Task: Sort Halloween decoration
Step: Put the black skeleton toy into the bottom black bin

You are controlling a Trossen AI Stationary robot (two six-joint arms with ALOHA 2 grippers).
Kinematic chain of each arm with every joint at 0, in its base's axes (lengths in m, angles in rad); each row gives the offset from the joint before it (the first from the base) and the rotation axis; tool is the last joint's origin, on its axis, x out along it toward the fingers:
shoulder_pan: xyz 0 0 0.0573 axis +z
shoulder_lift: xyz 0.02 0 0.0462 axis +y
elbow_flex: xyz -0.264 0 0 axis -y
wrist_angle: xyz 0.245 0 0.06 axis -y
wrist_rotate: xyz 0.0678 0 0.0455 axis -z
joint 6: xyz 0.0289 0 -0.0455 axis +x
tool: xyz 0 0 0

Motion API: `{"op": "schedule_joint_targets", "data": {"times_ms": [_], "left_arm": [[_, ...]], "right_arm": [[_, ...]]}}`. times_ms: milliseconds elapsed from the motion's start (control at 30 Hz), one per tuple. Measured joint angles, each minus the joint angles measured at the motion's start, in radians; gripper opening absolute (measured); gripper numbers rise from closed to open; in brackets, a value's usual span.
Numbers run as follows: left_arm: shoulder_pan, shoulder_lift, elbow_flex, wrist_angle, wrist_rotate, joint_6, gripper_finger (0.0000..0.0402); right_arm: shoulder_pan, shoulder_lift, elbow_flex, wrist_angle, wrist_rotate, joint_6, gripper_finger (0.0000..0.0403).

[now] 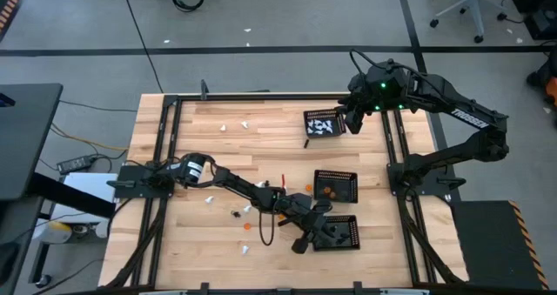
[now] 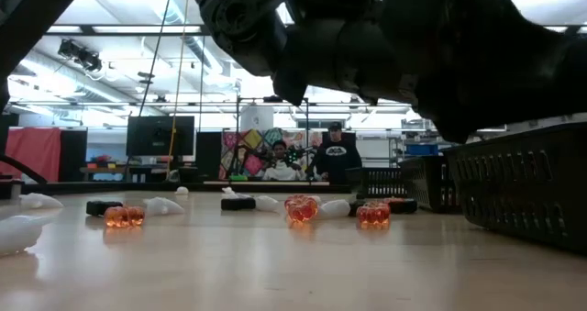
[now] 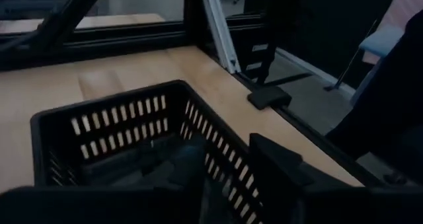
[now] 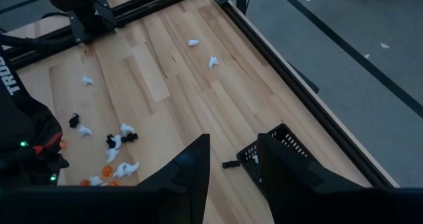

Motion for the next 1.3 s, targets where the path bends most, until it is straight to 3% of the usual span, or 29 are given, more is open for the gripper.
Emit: {"op": "schedule_joint_targets", "data": {"times_ms": [167, 367, 533, 667, 767, 867, 1067, 1300], "left_arm": [[0.010, -0.009, 0.000, -0.004, -0.003, -0.033, 0.0169], [0.026, -0.105, -0.001, -0.064, -0.019, -0.034, 0.0168], [0.045, -0.244, 0.000, -0.416, -0.152, 0.125, 0.0146], [0.069, -0.376, -0.004, -0.747, -0.267, 0.271, 0.0119], [0.094, -0.485, -0.040, -0.912, -0.311, 0.303, 0.0094], [0.115, -0.609, -0.093, -1.013, -0.364, 0.305, 0.0065], [0.102, -0.856, -0.128, -1.211, -0.619, 0.336, 0.0009], [0.042, -1.013, -0.127, -1.451, -0.958, 0.350, 0.0003]], "right_arm": [[0.000, 0.000, 0.000, 0.000, 0.000, 0.000, 0.0130], [0.000, 0.000, 0.000, 0.000, 0.001, -0.003, 0.0130], [-0.013, -0.009, 0.000, 0.000, 0.009, -0.012, 0.0130], [-0.028, -0.046, 0.000, 0.008, 0.120, -0.043, 0.0130], [-0.041, -0.080, 0.000, 0.045, 0.213, -0.071, 0.0130], [-0.057, -0.108, 0.001, 0.075, 0.234, -0.084, 0.0130], [-0.069, -0.107, 0.000, 0.075, 0.160, -0.059, 0.0130], [-0.060, -0.089, -0.078, 0.132, 0.067, -0.033, 0.0130]]}}
